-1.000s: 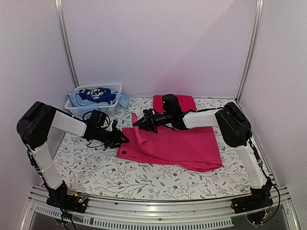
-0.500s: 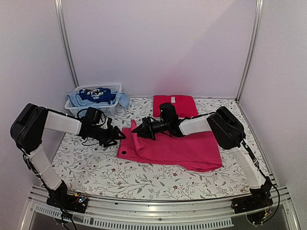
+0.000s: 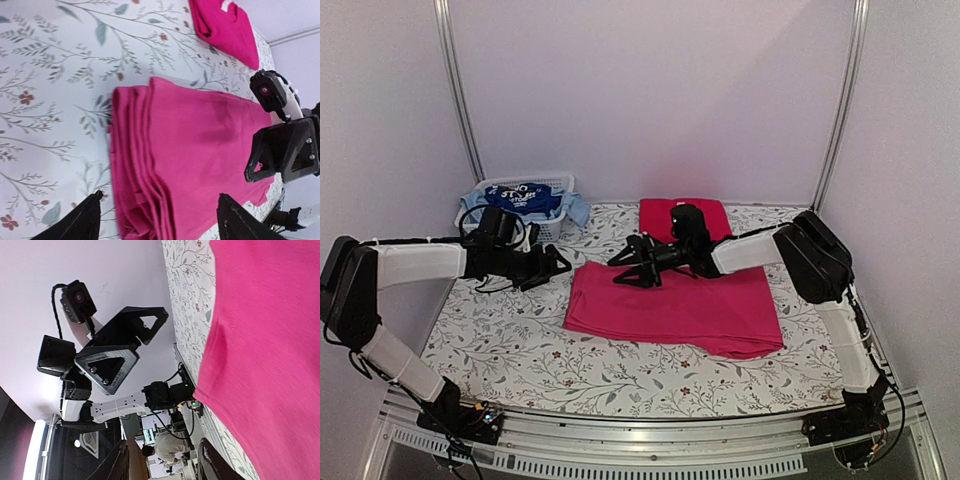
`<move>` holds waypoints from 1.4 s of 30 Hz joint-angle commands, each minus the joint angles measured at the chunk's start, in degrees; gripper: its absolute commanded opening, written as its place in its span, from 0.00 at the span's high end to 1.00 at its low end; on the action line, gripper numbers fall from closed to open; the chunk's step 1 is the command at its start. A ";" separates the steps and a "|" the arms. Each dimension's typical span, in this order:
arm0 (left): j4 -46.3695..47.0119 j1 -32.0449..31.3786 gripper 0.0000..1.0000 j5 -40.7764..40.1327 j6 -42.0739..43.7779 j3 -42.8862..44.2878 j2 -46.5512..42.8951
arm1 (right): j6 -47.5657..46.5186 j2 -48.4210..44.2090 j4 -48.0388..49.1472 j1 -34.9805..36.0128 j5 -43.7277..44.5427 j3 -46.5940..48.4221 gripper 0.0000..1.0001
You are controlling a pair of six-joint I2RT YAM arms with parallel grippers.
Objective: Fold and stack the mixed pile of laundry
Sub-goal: Fold the rectangle-folded trousers at the center of the board, then pick up the 1/2-rectangle-folded trousers from the center of the board.
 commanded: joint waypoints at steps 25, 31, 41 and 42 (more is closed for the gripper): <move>3.34 -11.28 0.31 1.47 -3.44 -2.39 9.43 | -56.75 -39.66 -46.59 -30.42 4.42 -48.44 0.57; -4.01 -7.57 0.25 -2.38 -1.09 3.22 5.00 | -60.68 -47.83 -57.70 -42.15 14.21 -44.65 0.57; -5.63 -3.60 0.24 1.03 2.58 5.49 10.96 | -67.13 -38.84 -62.34 -43.94 19.92 -40.95 0.58; -5.01 -3.64 0.24 1.69 2.48 5.32 11.56 | -67.55 -38.02 -62.27 -43.82 18.94 -41.16 0.58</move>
